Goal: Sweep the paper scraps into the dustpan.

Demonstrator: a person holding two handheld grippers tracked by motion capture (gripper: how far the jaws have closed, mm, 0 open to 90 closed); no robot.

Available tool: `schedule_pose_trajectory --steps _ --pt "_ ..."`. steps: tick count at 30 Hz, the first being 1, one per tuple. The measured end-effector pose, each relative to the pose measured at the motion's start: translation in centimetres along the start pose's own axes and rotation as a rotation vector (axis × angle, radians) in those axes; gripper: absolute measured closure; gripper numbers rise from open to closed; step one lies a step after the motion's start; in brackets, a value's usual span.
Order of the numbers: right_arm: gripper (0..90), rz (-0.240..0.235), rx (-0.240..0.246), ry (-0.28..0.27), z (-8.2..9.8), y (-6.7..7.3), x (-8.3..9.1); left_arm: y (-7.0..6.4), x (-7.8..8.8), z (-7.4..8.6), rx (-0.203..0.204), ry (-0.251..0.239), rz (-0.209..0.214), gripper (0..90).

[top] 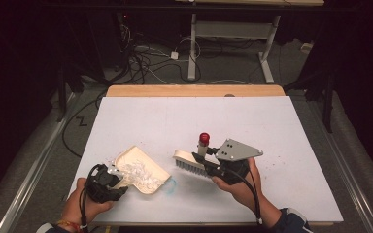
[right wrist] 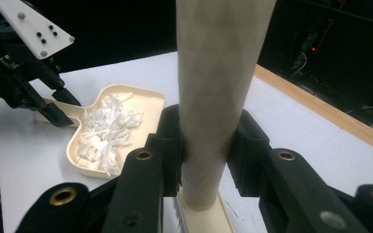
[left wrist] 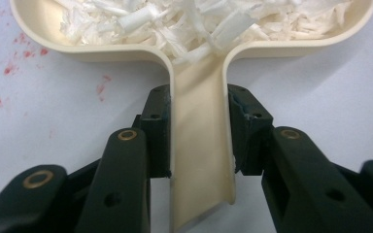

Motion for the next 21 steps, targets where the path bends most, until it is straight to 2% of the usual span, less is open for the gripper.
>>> schedule_pose_trajectory --steps 4,7,13,21 --pt "70.6 0.059 0.062 0.020 0.4 -0.1 -0.4 -0.4 -0.1 -0.3 -0.019 0.004 0.005 63.0" --pt "70.6 0.047 0.039 0.029 0.7 -0.3 -0.6 -0.6 -0.4 -0.6 -0.024 0.010 0.009 63.1" --pt "70.6 0.047 0.008 0.009 0.3 -1.0 -0.1 -1.0 -1.4 -1.5 -0.040 0.019 0.023 63.0" --pt "70.6 0.086 0.003 -0.001 0.1 -2.1 0.5 -1.5 -2.7 -2.9 -0.066 0.033 0.037 63.1"
Point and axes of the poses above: each handheld gripper's, and its own axes: x roughly backward along the jaws, z roughly out of its underside, y roughly to its left, the point moved 4 cm from there along -x, roughly forward along the jaws, and after that the axes turned 13 degrees about -y, right-handed, at the moved point
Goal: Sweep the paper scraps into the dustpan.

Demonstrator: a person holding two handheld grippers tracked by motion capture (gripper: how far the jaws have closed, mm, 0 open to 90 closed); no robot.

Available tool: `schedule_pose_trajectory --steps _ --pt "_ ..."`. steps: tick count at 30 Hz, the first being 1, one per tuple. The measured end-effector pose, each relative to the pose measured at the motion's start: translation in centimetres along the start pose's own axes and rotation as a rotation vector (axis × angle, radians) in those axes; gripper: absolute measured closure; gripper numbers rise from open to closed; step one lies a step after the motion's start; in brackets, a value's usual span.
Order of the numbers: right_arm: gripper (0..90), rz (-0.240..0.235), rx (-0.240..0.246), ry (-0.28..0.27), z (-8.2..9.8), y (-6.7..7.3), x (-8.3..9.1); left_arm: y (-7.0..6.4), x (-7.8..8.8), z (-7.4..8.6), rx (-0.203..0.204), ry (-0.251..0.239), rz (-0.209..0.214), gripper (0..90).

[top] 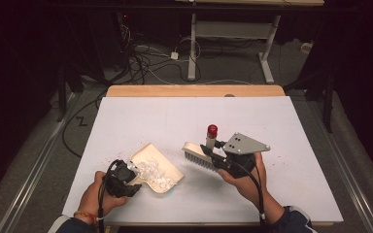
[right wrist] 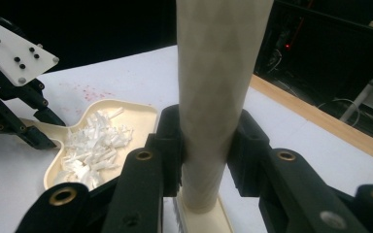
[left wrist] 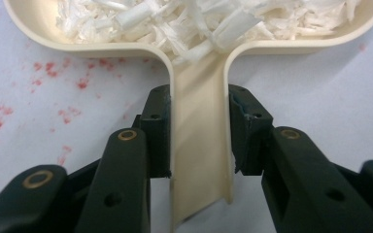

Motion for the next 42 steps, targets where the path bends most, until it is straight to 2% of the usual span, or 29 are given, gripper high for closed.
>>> schedule_pose_trajectory --steps 5,9,14,18,22,24,29,37,42 --pt "70.6 0.042 0.053 0.040 0.8 0.2 -0.7 0.0 -0.3 -0.3 -0.005 0.002 0.006 63.0" --pt "70.7 0.044 0.079 0.074 1.5 0.6 -1.4 0.0 -0.4 -0.5 -0.005 0.000 0.008 62.9" --pt "70.7 -0.012 0.053 0.088 1.8 1.7 -1.9 -0.1 -0.7 -0.9 -0.010 0.004 0.006 62.9" --pt "70.7 -0.051 0.057 0.088 1.6 2.8 -2.1 -0.3 -0.9 -1.3 -0.017 0.006 0.007 62.9" --pt "70.7 -0.100 0.013 0.073 1.3 3.2 -1.8 -0.5 -1.1 -1.7 -0.024 0.011 0.009 62.9" --pt "70.7 -0.102 0.004 0.050 0.8 3.0 -1.4 -0.5 -1.2 -1.9 -0.017 0.004 0.013 62.8" --pt "70.7 -0.098 -0.002 0.031 0.1 2.4 -0.6 -0.6 -1.7 -2.6 -0.013 0.004 0.015 62.9" --pt "70.7 -0.049 -0.014 -0.006 -0.8 0.5 1.1 -0.6 -2.2 -3.5 -0.012 0.003 0.014 62.7" --pt "70.6 -0.012 -0.017 -0.011 -0.9 -0.9 2.3 -0.3 -2.7 -4.1 0.046 -0.019 -0.005 61.6"
Point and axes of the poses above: each handheld gripper's, and its own axes: x roughly backward along the jaws, z roughly out of its underside, y roughly to its left, the point moved 4 cm from there along -x, roughly forward along the jaws, and after that the axes turned 13 degrees about -y, right-handed, at the moved point
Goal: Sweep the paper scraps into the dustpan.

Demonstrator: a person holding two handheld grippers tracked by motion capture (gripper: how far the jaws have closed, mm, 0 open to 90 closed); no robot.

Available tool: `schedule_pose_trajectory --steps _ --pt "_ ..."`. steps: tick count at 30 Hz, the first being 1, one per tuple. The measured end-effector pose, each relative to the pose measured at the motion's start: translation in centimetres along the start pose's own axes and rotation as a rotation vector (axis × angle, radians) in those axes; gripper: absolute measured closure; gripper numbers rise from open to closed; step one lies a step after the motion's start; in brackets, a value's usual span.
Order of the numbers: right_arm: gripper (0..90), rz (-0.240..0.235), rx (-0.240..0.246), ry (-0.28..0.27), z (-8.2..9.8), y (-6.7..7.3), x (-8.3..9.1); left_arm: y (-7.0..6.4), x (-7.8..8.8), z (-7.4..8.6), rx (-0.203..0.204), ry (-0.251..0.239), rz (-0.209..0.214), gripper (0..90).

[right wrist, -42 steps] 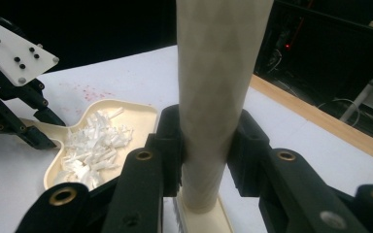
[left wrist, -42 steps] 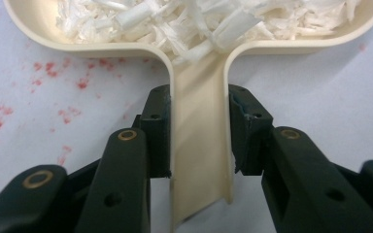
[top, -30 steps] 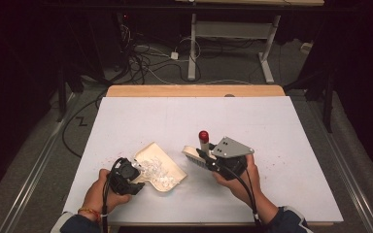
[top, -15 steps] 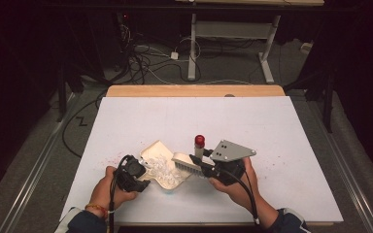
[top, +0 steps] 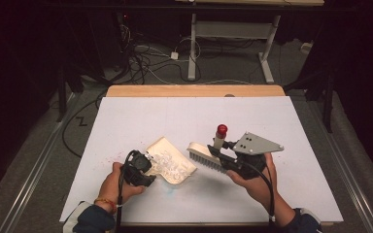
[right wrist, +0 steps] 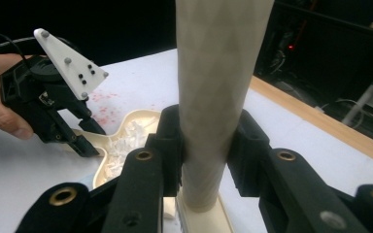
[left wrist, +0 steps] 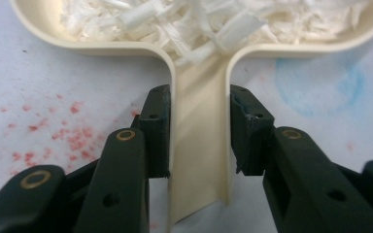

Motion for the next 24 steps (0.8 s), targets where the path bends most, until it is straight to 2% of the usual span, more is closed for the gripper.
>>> schedule_pose_trajectory --steps 7,10,14,17,22,24 --pt "70.6 0.048 0.011 0.016 0.4 -2.0 1.9 0.5 -0.4 -0.5 0.038 -0.029 -0.017 61.9" --pt "70.6 0.064 -0.004 0.019 0.5 -3.0 2.9 1.1 -0.5 -0.5 0.071 -0.048 -0.024 62.3" --pt "70.6 0.064 -0.031 0.024 0.5 -4.3 4.6 2.1 -0.6 -0.4 0.125 -0.071 -0.030 62.8" --pt "70.6 0.058 -0.036 0.033 0.6 -5.1 6.0 2.7 -0.5 -0.2 0.150 -0.077 -0.058 62.8" --pt "70.6 0.031 -0.063 0.076 1.2 -5.8 8.6 3.8 -0.1 0.5 0.206 -0.094 -0.090 62.9" --pt "70.6 0.020 -0.076 0.097 1.5 -6.0 9.6 4.4 0.3 1.2 0.245 -0.105 -0.110 62.6"
Point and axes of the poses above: each handheld gripper's, and its own axes: x roughly backward along the jaws, z roughly out of its underside, y roughly to its left, the point moved 4 cm from there along -x, roughly forward along the jaws, and after that the axes turned 13 degrees about -y, right-handed, at the moved point
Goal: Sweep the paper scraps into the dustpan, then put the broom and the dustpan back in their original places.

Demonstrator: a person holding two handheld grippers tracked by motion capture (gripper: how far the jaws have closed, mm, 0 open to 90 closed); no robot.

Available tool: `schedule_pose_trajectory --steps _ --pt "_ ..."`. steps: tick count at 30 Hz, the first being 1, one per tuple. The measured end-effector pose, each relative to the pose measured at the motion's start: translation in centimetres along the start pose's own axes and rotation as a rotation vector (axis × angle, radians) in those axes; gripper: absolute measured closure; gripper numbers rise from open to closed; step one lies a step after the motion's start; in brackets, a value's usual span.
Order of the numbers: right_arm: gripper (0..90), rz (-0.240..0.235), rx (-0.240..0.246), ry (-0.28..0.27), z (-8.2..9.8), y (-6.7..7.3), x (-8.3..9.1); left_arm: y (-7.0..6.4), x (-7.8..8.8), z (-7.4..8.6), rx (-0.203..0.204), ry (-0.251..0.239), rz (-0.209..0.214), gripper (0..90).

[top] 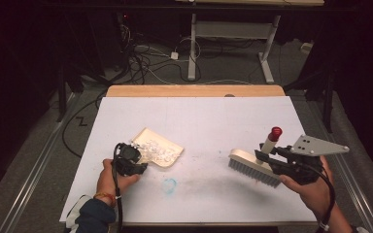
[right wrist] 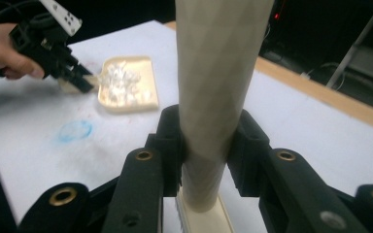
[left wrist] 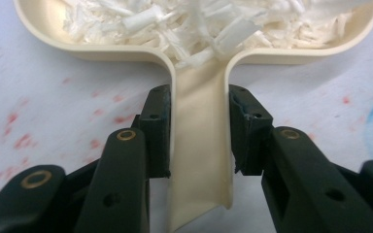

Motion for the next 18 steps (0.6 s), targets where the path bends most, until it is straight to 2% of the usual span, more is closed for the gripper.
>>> schedule_pose_trajectory --steps 4,6,7,11,13,15,18 --pt "70.6 -0.030 -0.042 0.029 0.7 -0.7 1.8 1.7 0.5 0.7 0.099 -0.030 -0.045 62.4" --pt "70.6 -0.042 -0.069 0.049 1.1 -1.1 2.3 1.9 0.5 0.9 0.135 -0.043 -0.042 59.7" --pt "70.6 -0.046 -0.074 0.057 1.4 -1.3 2.4 1.8 0.6 1.0 0.140 -0.045 -0.040 56.1" --pt "70.5 -0.058 -0.111 0.112 2.4 -2.5 2.0 0.5 0.7 1.1 0.113 -0.052 -0.031 47.4" --pt "70.4 -0.064 -0.129 0.132 2.8 -3.0 1.6 -0.3 1.0 1.2 0.096 -0.052 0.003 44.6" --pt "70.4 -0.060 -0.136 0.156 3.3 -3.4 1.1 -0.8 1.3 1.5 0.086 -0.061 0.011 43.7" --pt "70.1 -0.043 -0.139 0.164 3.4 -4.0 0.4 -1.5 1.5 1.7 0.056 -0.067 0.031 42.7"
Point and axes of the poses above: each handheld gripper's, and its own axes: x roughly backward along the jaws, z roughly out of its underside, y roughly to its left, the point moved 4 cm from there along -x, roughly forward along the jaws, and after that the axes turned 13 degrees about -y, right-handed, at the moved point
